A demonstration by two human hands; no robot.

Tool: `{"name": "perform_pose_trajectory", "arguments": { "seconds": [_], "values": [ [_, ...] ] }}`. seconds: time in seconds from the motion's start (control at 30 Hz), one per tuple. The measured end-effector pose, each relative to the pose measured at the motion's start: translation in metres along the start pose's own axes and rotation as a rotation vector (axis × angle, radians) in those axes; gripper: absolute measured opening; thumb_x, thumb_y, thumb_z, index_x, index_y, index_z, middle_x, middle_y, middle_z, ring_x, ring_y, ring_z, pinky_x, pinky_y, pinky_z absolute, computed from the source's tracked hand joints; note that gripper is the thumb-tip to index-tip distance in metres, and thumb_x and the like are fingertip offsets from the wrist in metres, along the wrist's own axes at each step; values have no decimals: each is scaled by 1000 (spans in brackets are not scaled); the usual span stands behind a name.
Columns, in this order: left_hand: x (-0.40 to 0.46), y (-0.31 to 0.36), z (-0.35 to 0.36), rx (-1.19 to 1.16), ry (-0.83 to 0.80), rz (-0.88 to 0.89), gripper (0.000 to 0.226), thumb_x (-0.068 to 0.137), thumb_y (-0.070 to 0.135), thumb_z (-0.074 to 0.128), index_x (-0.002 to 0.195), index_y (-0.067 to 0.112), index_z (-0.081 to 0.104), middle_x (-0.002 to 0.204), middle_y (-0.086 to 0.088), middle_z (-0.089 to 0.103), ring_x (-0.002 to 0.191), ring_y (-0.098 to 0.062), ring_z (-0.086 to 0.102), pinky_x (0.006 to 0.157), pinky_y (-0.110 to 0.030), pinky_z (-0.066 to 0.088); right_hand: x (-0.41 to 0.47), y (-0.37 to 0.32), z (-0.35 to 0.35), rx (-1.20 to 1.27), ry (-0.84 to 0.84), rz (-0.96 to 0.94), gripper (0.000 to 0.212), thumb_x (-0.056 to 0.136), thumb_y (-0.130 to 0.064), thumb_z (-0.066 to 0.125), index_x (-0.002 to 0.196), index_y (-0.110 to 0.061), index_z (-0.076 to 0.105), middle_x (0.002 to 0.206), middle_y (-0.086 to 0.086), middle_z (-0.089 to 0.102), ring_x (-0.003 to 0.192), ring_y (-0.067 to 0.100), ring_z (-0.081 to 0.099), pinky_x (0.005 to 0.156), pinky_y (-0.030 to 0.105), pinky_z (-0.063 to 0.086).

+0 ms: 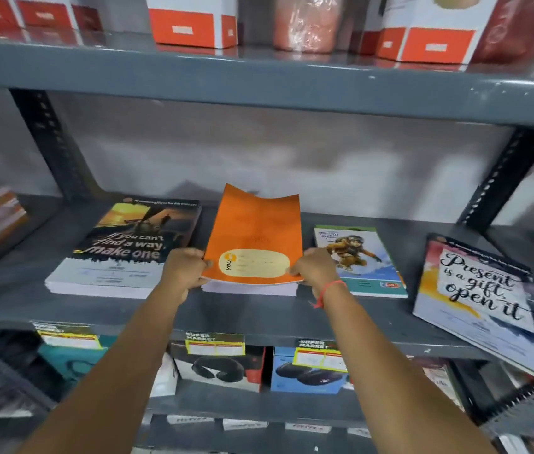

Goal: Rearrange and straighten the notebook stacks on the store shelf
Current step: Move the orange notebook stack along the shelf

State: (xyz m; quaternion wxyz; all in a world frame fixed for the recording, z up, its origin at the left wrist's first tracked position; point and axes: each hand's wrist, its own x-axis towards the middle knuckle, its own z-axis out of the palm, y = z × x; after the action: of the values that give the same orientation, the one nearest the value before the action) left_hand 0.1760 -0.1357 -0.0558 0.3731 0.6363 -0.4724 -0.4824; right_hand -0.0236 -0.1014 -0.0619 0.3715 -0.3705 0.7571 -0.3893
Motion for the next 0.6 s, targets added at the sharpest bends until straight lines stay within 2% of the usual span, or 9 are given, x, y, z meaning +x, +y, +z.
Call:
{"name": "perform_pose_trajectory", "arguments": {
  "seconds": [0.07, 0.13, 0.2, 0.23, 0.27, 0.33, 0.43, 0.53, 0.6],
  "values": [
    [6, -9, -5, 96, 37, 21, 30, 81, -2, 61, 56, 15, 57, 90, -15, 62, 87, -26, 58, 82, -44, 55, -4, -2, 8, -104, -6, 11, 33, 73, 1, 65, 53, -10, 42, 60, 6, 49, 56, 18, 49, 49, 24, 39],
    [12, -15, -8, 222, 61, 76, 22, 77, 2, 66, 57, 10, 61, 83, -21, 63, 84, -32, 62, 87, -49, 54, -5, -1, 13, -277, -17, 19, 31, 76, -3, 62, 53, -8, 43, 64, 7, 53, 65, 22, 54, 56, 26, 41],
    [18, -17, -11, 390, 14, 137, 12, 76, 8, 68, 65, 2, 67, 79, -23, 64, 81, -35, 65, 84, -43, 55, -8, -3, 16, -407, -18, -6, 17, 80, -7, 59, 65, -4, 52, 88, 14, 62, 85, 26, 59, 69, 30, 46],
    [19, -16, -12, 482, -26, 147, 14, 76, 13, 68, 73, -1, 70, 77, -20, 65, 76, -33, 64, 79, -39, 52, -8, -3, 16, -440, -11, -22, 8, 81, -9, 57, 80, -1, 56, 103, 16, 62, 96, 28, 59, 76, 33, 48],
    [21, -13, -14, 570, -58, 141, 20, 77, 18, 68, 80, -1, 71, 77, -16, 65, 73, -30, 63, 75, -36, 50, -9, -2, 17, -457, 5, -20, 19, 82, -9, 56, 98, 1, 56, 116, 17, 57, 104, 30, 58, 81, 35, 48],
    [21, -5, -13, 777, -55, 109, 26, 77, 25, 66, 88, 2, 69, 84, -13, 68, 79, -30, 63, 72, -36, 46, -13, -1, 17, -481, 45, -16, 41, 82, -10, 54, 121, -2, 45, 128, 18, 48, 112, 34, 55, 87, 38, 48],
    [16, 7, 5, 1070, 95, 209, 29, 81, 21, 57, 104, 5, 63, 115, -17, 61, 109, -36, 54, 83, -43, 48, -21, 2, 1, -481, 135, -108, 40, 84, -13, 52, 123, -6, 44, 129, 18, 47, 114, 35, 53, 91, 39, 45],
    [-3, 21, 48, 1098, 120, 457, 30, 86, 20, 49, 112, 9, 61, 123, -20, 53, 117, -40, 47, 95, -44, 43, -25, 10, -37, -425, 258, -176, 38, 85, -15, 48, 122, -8, 50, 127, 17, 52, 114, 36, 54, 92, 37, 44],
    [-25, 33, 83, 973, 74, 545, 29, 89, 20, 46, 109, 14, 65, 120, -20, 53, 111, -41, 50, 92, -41, 44, -25, 21, -68, -392, 346, -186, 37, 84, -11, 44, 119, -10, 55, 125, 17, 54, 112, 37, 55, 92, 38, 45]
  ]
}}
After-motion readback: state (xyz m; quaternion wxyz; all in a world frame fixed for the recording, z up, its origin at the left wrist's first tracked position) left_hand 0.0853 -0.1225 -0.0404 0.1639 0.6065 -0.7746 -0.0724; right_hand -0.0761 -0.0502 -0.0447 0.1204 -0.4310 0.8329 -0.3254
